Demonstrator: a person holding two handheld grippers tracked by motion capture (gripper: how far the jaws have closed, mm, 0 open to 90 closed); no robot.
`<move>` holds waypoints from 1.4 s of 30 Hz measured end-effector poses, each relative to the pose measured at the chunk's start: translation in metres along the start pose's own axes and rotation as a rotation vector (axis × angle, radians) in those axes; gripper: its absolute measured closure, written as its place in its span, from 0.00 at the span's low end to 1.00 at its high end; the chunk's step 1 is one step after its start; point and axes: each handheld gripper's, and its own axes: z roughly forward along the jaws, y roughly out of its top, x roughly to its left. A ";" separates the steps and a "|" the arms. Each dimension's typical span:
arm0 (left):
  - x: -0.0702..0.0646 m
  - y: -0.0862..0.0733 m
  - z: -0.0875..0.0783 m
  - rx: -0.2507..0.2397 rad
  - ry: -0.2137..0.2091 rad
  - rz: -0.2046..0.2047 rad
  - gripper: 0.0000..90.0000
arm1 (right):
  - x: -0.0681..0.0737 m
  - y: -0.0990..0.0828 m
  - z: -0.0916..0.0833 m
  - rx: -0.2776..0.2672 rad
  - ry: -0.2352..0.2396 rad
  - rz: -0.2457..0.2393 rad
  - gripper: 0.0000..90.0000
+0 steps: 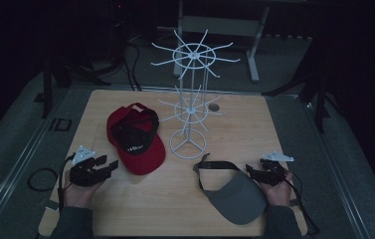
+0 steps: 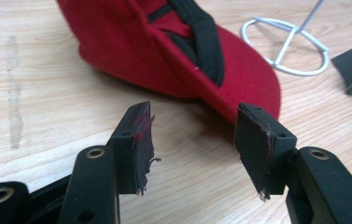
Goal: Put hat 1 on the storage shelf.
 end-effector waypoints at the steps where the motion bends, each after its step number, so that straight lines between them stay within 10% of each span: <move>1: 0.000 0.001 0.001 0.002 -0.008 -0.003 0.50 | 0.000 0.000 0.000 0.000 0.000 0.000 0.35; 22: -0.003 0.006 0.025 0.040 -0.084 -0.076 0.52 | 0.000 0.000 0.000 0.001 0.003 -0.003 0.34; 42: -0.013 -0.002 0.057 0.143 -0.153 -0.032 0.57 | 0.000 0.000 0.000 0.001 0.004 -0.004 0.34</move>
